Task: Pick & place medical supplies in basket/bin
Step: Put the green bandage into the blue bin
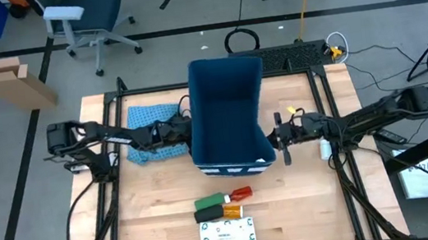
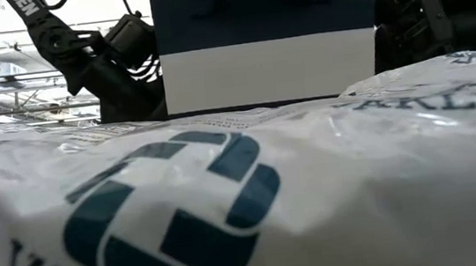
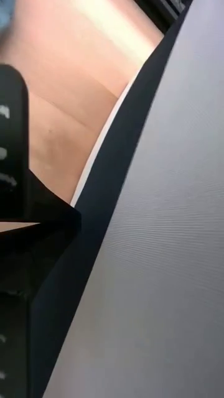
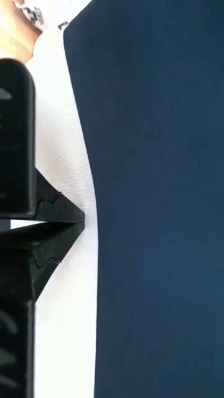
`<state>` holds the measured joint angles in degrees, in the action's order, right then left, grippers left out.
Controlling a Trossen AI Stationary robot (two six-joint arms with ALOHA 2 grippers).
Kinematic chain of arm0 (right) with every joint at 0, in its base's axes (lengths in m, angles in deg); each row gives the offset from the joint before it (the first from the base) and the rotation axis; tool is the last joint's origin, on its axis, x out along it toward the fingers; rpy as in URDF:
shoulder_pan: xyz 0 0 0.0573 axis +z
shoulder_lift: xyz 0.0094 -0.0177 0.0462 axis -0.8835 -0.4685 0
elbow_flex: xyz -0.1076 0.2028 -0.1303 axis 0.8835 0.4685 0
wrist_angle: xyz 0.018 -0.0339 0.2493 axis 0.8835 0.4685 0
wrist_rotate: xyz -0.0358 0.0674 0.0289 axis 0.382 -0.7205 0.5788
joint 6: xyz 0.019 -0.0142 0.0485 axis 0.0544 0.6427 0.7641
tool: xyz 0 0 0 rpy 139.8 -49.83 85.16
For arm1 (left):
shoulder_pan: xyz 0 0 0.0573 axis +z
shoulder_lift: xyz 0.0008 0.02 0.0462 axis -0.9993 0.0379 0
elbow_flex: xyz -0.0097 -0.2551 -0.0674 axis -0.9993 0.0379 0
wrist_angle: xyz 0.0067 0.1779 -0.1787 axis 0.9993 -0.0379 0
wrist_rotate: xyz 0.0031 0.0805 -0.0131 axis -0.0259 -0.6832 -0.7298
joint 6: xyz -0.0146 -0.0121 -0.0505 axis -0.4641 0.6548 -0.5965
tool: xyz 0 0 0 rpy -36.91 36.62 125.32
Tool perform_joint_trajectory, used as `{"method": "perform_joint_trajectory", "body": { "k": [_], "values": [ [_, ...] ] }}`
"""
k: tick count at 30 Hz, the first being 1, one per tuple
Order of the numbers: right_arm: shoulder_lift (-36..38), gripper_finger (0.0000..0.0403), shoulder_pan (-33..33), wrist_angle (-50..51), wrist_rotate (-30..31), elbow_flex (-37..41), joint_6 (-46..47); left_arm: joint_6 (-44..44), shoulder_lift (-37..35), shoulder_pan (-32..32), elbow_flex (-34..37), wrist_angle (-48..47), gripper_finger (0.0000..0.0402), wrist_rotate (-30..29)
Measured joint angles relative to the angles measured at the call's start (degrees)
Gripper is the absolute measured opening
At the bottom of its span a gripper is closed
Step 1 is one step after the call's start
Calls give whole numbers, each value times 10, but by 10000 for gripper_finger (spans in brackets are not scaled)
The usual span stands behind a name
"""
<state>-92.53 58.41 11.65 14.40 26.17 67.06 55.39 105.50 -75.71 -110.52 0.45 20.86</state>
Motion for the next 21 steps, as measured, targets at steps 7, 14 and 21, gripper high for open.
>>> {"method": "perform_joint_trajectory", "body": {
  "k": [7,14,21],
  "values": [
    [32,0,0,44,11,0,-8,5,-18,0,4,-18,4,-13],
    [158,0,0,199,15,0,-9,-6,-101,-11,6,-123,4,-57],
    [308,0,0,342,6,0,-13,-24,-183,-67,6,-220,5,-78]
  ]
}}
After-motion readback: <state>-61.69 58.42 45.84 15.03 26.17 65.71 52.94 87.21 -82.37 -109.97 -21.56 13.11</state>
